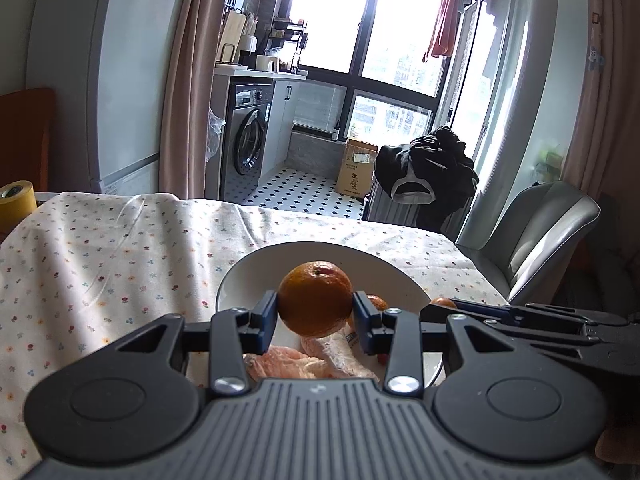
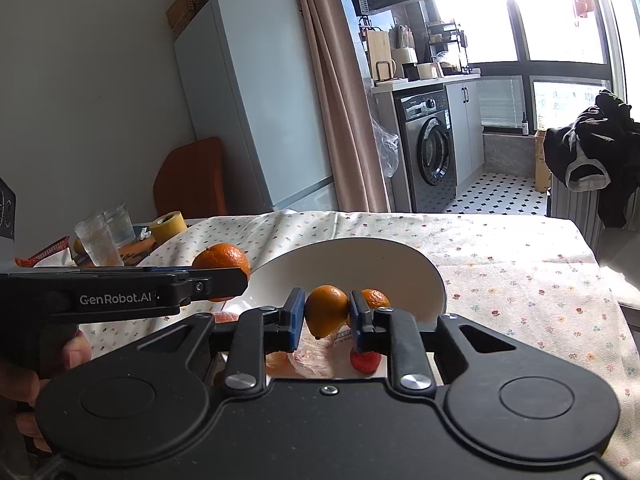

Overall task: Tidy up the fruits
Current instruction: 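Carry the mandarin into the bowl and open the left while the right carries the orange, then open the right gripper to drop the small orange into the bowl, withdraw both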

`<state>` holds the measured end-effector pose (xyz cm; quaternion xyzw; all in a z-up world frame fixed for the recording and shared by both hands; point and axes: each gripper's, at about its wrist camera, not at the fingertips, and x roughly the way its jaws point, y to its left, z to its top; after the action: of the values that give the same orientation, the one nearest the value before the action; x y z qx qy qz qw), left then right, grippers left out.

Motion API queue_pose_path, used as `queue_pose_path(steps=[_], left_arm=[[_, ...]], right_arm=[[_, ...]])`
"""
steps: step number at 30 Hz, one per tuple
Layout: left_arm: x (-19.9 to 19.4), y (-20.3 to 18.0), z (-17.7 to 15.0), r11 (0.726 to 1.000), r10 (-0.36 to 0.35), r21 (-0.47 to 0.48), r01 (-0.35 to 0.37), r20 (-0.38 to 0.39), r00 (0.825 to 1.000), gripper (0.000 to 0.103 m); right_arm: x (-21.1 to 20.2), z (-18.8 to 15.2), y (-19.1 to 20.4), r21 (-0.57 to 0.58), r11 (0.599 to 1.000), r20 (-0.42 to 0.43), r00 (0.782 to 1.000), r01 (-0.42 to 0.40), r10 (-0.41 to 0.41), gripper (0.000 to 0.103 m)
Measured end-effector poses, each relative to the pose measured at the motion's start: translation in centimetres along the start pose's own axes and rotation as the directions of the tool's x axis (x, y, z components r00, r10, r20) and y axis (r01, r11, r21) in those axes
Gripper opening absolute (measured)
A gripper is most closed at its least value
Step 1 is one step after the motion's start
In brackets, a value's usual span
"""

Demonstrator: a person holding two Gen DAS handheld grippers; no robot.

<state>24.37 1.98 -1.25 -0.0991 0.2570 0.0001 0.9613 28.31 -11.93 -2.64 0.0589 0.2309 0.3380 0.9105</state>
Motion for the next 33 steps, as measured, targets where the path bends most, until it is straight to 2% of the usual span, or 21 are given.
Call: queue_pose_path(steps=[2, 5, 12, 17, 25, 28, 29, 31, 33], left_arm=[[0.3, 0.3, 0.1, 1.0, 0.01, -0.014, -0.01, -0.004, 1.0, 0.039], [0.4, 1.0, 0.1, 0.999, 0.017, -0.035, -0.017, 0.005, 1.0, 0.051], [-0.4, 1.3, 0.2, 0.999, 0.03, -0.036, -0.029, 0.013, 0.999, 0.06], [-1.3, 1.8, 0.0, 0.998, 0.048, -0.042, -0.047, 0.019, 0.999, 0.071], [-2.8, 2.6, -0.7, 0.996, 0.066, -0.055, -0.064, 0.024, 0.998, 0.074], [-3.4, 2.9, -0.9, 0.995, 0.079, -0.058, -0.078, 0.024, 0.997, 0.079], [-3.6, 2.9, -1.0, 0.995, 0.086, -0.058, -0.085, 0.024, 0.996, 0.081], [-4.0, 3.2, -1.3, 0.994, 0.096, -0.059, -0.095, 0.021, 0.995, 0.083], [-4.3, 3.5, -1.6, 0.993, 0.102, -0.066, -0.101, 0.012, 0.995, 0.085]], right_arm=[[0.3, 0.2, 0.0, -0.001, 1.0, 0.0, 1.0, -0.001, 0.001, 0.022], [0.5, 0.3, -0.1, 0.003, 1.0, -0.001, 1.0, 0.001, -0.001, 0.022], [0.5, 0.2, 0.1, 0.003, 1.0, -0.004, 1.0, -0.001, 0.001, 0.022], [0.4, 0.5, 0.3, -0.003, 1.0, 0.002, 1.0, -0.002, 0.002, 0.022], [0.5, 0.8, 1.4, -0.017, 1.0, 0.007, 1.0, -0.012, 0.012, 0.022], [0.4, 0.8, 1.8, -0.02, 1.0, 0.01, 1.0, -0.014, 0.014, 0.023], [0.4, 0.8, 1.8, -0.019, 1.0, 0.016, 1.0, -0.017, 0.017, 0.027], [0.1, 0.9, 1.9, -0.017, 1.0, 0.029, 1.0, -0.009, 0.01, 0.041], [-0.1, 0.8, 1.9, -0.017, 1.0, 0.034, 0.999, -0.003, 0.003, 0.044]])
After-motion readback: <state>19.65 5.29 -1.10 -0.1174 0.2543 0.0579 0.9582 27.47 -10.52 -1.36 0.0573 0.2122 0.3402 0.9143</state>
